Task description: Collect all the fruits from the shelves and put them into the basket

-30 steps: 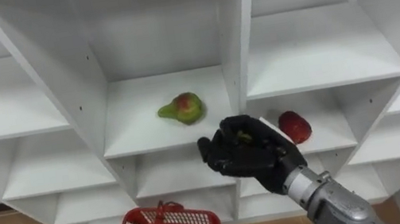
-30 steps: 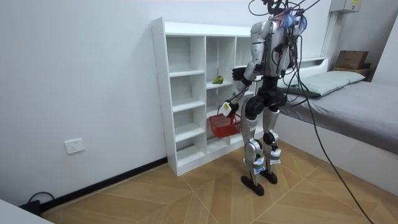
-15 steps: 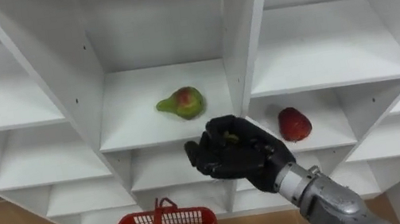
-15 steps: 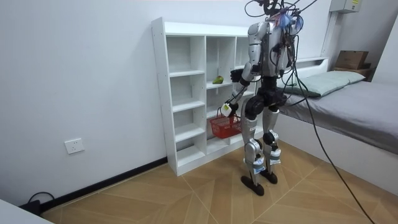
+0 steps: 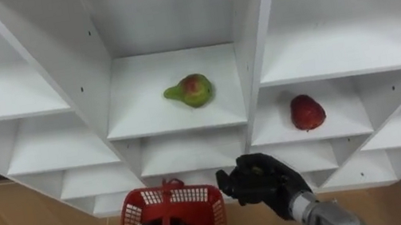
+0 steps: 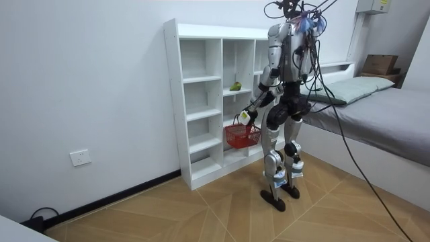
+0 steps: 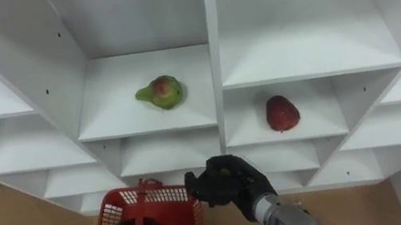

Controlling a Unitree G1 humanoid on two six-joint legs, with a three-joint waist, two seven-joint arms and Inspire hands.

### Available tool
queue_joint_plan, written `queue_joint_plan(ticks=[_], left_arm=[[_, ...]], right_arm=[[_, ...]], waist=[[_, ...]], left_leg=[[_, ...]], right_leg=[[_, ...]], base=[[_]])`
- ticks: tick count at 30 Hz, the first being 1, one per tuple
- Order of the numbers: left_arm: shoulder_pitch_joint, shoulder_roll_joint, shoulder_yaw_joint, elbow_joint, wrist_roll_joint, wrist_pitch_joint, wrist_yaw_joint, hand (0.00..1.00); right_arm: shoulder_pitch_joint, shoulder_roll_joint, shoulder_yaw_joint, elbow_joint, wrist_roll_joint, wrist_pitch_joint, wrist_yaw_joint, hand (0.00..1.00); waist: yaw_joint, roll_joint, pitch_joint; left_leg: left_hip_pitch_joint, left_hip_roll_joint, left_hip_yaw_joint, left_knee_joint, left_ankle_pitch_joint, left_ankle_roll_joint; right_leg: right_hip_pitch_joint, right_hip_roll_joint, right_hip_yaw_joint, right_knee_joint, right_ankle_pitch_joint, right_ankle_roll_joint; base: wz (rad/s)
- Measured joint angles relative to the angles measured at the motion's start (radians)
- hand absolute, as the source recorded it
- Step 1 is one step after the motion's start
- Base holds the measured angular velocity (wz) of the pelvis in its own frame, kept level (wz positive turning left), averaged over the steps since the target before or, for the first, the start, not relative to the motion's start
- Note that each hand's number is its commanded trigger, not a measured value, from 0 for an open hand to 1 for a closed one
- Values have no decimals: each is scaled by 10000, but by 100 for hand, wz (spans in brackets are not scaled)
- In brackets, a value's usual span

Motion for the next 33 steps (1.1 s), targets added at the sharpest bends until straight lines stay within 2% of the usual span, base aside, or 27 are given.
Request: queue_joint_plan(ticks=[6,10,14,17,19,22,27,33], left_arm=[[-64,2,-32,6,-131,3,-223,100],[-330,12,-243,34,-207,3,-251,100],[-496,-117,-253,59,-208,1,-354,100],[-817,-328,-348,195,-205,1,-457,100],[-883,-366,-413,199,-204,1,-613,100],[-1007,-385,-416,196,-204,2,-644,100],[-1074,-375,-428,145,-209,2,-746,100],[-1102,-335,-1130,37,-189,1,-873,100]], right_arm=[[-489,23,-40,821,-12,-60,-625,100],[-1133,150,-41,1590,-21,-168,-1108,100],[-1628,367,-41,2266,-3,-186,-1369,100],[-2175,465,-50,2791,-3,-189,-1432,100],[-2392,534,-48,3058,9,-189,-1434,100],[-2522,612,-43,3127,11,-184,-1432,100],[-2546,720,-44,3159,178,-162,-1409,100],[-2537,783,401,3445,221,-156,-1224,100]], waist=[[-10,45,8],[-22,100,16],[12,100,26],[14,94,110],[34,90,139],[50,84,151],[86,83,151],[170,84,151]], left_leg=[[-144,-15,-10,11,25,20],[-459,-17,-40,141,31,15],[-478,-15,-77,140,53,7],[-525,-34,-172,134,82,-1],[-533,-32,-176,134,84,-4],[-683,-32,-161,150,89,-8],[-786,-41,-167,149,103,-5],[-790,-40,-177,109,104,-4]], right_leg=[[-147,-21,-62,-24,0,0],[-380,-35,-154,5,14,-21],[-403,-44,-211,51,19,-28],[-403,-70,-341,58,19,-28],[-405,-70,-399,57,19,-28],[-537,-95,-541,57,20,-31],[-631,-102,-544,57,23,-34],[-653,-103,-550,34,22,-34]], base=[[-1],[3],[3],[10],[2],[2],[0],[0]])
